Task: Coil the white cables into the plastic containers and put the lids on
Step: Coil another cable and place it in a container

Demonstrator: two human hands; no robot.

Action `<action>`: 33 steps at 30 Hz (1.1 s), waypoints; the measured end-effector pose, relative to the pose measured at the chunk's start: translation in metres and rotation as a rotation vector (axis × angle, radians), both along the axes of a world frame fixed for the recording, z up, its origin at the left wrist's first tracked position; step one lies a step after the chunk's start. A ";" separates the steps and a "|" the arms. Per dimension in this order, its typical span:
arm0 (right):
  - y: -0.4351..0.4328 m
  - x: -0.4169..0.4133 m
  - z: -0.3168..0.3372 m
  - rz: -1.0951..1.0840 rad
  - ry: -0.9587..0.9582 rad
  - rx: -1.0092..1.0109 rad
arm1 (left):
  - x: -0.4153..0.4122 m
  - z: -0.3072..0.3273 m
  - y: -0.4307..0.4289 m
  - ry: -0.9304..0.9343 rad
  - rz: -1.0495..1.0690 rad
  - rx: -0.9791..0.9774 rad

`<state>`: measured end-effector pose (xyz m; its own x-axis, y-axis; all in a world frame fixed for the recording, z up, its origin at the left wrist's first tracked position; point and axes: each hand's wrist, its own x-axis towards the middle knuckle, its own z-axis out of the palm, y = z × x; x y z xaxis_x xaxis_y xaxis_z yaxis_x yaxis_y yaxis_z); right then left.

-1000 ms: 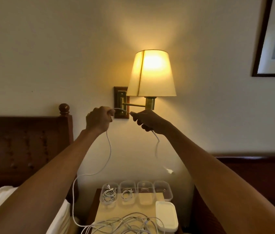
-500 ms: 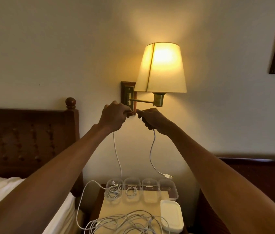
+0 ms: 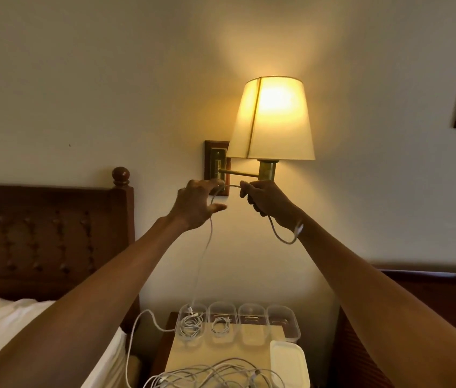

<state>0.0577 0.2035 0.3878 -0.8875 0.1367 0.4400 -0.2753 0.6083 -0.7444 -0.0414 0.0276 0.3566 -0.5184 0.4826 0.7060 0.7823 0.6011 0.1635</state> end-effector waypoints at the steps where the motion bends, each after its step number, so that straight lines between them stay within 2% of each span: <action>1: -0.001 -0.001 0.000 -0.002 0.008 0.011 | 0.004 0.001 0.006 -0.020 -0.057 0.019; 4: -0.004 0.000 -0.002 -0.001 0.027 0.039 | 0.007 0.004 0.014 -0.030 -0.167 0.092; 9: 0.002 0.002 -0.008 0.020 0.001 -0.011 | -0.002 0.005 0.011 0.123 -0.005 0.144; 14: 0.006 0.006 -0.012 0.061 -0.104 -0.179 | -0.018 0.002 0.005 0.010 0.103 0.272; 20: 0.009 0.008 -0.015 0.181 -0.185 -0.465 | -0.025 -0.009 0.005 -0.166 0.104 0.328; 23: 0.014 0.007 -0.017 0.174 -0.185 -0.576 | -0.020 -0.013 0.010 -0.217 0.025 0.252; 27: 0.019 0.005 -0.016 0.131 -0.177 -0.582 | -0.004 -0.007 0.025 -0.206 -0.196 0.158; 30: 0.020 0.003 -0.017 0.114 -0.174 -0.588 | 0.001 -0.006 0.031 -0.292 -0.318 0.221; 33: 0.021 0.004 -0.020 0.165 -0.216 -0.664 | -0.005 -0.007 0.030 -0.283 -0.267 0.325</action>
